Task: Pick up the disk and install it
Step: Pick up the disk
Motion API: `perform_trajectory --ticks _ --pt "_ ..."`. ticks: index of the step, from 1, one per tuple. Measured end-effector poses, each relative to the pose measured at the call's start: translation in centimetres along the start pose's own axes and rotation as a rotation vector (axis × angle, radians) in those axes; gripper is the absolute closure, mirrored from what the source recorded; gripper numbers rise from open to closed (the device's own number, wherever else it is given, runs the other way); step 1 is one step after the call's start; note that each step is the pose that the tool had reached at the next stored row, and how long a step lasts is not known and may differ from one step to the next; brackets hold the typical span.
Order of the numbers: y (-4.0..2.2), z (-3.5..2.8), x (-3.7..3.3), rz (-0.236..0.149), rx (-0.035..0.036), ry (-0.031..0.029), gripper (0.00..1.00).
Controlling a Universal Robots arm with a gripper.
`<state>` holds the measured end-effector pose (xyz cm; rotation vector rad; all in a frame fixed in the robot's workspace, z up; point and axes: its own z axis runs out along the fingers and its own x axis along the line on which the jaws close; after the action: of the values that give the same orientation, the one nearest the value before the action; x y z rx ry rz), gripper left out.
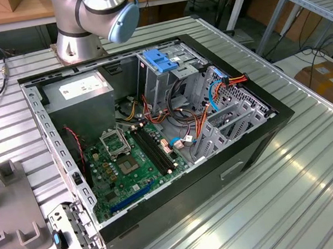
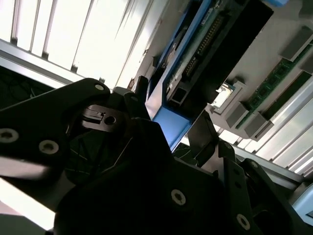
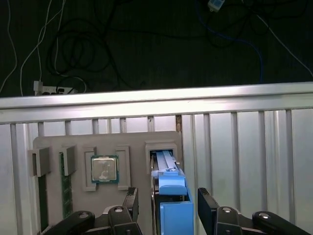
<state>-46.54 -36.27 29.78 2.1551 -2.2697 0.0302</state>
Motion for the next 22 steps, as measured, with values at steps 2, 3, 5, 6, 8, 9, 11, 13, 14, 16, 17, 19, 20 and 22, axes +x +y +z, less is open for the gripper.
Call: perform_trajectory --ticks 2,3,5,6,8,9,11,13,14,16,17,19,20,22 --pt "0.03 0.10 -0.16 -0.003 0.0004 -0.0001 0.40" --pt "0.10 0.19 -0.15 -0.011 0.0003 -0.0001 0.40" --pt "0.21 0.31 -0.15 -0.030 0.0008 -0.0006 0.40" --pt "0.21 0.32 -0.15 -0.035 0.0007 -0.0005 0.42" --pt "0.22 0.32 -0.15 -0.036 0.0007 -0.0005 0.48" --pt "0.22 0.32 -0.15 -0.036 0.0008 -0.0006 0.48" --pt "0.22 0.32 -0.15 -0.036 0.0008 -0.0006 0.55" --pt "0.22 0.32 -0.15 -0.038 0.0008 -0.0006 0.55" --pt "0.22 0.32 -0.15 -0.042 0.0009 -0.0006 0.55" --pt "0.22 0.32 -0.15 -0.054 0.0012 -0.0007 0.55" --pt "0.22 0.32 -0.15 -0.057 0.0013 -0.0007 0.55" --pt "0.24 0.32 -0.15 -0.062 0.0018 -0.0007 0.55" --pt "0.24 0.32 -0.15 -0.062 0.0019 -0.0008 0.55" --pt "0.25 0.32 -0.15 -0.062 0.0020 -0.0007 0.55"
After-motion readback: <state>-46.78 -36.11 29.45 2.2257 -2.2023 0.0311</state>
